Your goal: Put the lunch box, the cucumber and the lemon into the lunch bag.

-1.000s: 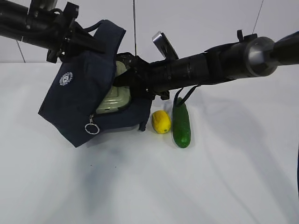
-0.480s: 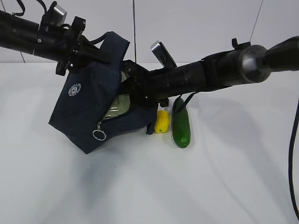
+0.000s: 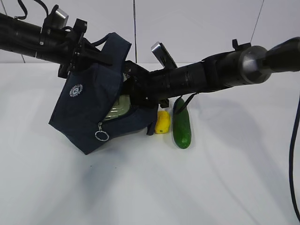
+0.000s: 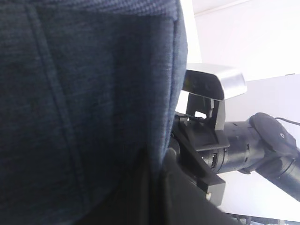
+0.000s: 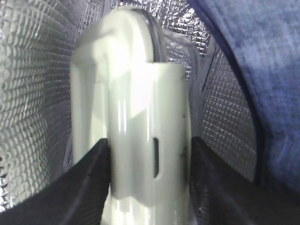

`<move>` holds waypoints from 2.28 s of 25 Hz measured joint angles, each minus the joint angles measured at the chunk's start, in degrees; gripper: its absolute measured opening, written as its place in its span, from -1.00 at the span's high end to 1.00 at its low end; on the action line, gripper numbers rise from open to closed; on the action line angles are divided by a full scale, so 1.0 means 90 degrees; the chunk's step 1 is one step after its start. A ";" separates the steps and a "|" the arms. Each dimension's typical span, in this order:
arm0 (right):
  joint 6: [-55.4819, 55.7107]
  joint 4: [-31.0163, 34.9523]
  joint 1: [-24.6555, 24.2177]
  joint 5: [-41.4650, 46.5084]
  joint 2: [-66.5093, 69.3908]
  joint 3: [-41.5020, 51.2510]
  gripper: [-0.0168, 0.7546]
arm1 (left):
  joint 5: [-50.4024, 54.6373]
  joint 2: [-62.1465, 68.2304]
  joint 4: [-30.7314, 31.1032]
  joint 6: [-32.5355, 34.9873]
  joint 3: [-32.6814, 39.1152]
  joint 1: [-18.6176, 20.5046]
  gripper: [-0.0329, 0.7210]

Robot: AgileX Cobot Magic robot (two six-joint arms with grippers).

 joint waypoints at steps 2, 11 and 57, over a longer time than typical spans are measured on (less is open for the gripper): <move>0.0000 0.0000 0.0000 0.0000 0.0000 0.0000 -0.05 | 0.0000 0.0010 -0.0012 0.0000 0.0000 0.0000 0.94; 0.0026 0.0028 0.0000 0.0136 0.0000 -0.0014 -0.14 | 0.0000 0.0010 -0.0012 0.0000 0.0000 0.0000 0.94; 0.3855 -0.5966 -0.0200 0.2680 -0.0136 -0.3369 -0.17 | 0.0858 0.0010 0.1110 -0.0490 -0.0022 0.1069 0.94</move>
